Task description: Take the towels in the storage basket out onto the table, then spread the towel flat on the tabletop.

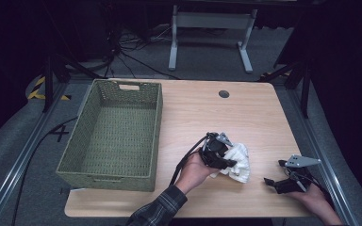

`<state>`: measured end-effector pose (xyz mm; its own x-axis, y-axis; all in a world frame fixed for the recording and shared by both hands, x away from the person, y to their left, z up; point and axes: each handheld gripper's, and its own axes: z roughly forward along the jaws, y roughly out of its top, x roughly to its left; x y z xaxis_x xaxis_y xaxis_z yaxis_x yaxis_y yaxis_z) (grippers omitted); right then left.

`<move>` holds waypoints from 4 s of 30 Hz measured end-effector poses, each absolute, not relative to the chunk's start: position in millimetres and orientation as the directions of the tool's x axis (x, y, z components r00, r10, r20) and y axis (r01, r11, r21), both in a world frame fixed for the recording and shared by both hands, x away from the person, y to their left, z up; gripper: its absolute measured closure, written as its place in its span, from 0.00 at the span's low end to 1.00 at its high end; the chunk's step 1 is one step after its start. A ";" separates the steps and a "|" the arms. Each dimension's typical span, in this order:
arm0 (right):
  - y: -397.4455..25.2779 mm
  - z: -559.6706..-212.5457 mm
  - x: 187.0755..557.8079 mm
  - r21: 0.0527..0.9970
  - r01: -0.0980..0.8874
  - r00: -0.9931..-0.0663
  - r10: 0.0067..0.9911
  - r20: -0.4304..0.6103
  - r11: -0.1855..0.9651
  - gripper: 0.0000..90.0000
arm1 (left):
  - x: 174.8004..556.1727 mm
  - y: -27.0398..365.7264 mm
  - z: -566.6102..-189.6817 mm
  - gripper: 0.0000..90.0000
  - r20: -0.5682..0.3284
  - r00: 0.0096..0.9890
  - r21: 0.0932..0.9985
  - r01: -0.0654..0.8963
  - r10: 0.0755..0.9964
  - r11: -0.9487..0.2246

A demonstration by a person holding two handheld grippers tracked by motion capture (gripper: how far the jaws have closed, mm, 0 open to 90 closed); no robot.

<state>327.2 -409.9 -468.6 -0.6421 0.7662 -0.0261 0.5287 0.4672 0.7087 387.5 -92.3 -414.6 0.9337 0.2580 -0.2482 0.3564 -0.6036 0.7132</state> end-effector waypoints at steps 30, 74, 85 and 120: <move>-409.9 -468.6 327.1 0.708 0.524 -0.649 0.760 -0.028 0.473 0.00 | 381.2 -71.3 -428.4 0.44 -0.226 0.925 0.711 0.371 0.305 -0.598; -358.5 -445.2 318.5 0.756 0.466 -0.805 0.575 0.148 0.459 0.69 | 369.9 -30.1 -455.4 0.85 -0.144 0.894 0.655 0.407 0.424 -0.637; -361.0 -442.6 321.4 0.758 0.460 -0.809 0.570 0.142 0.464 0.99 | 368.8 -28.7 -449.2 0.98 -0.172 0.897 0.667 0.410 0.407 -0.622; -423.3 -431.5 361.5 0.778 0.503 -0.648 0.760 0.050 0.377 0.84 | 360.2 -19.8 -439.0 0.88 -0.183 0.874 0.663 0.447 0.449 -0.600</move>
<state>361.5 -423.3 -431.5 -0.6479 0.7601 0.0503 0.5026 0.3769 0.7780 360.2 -19.8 -439.0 0.8743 0.4493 -0.1834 0.4474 -0.5999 0.6633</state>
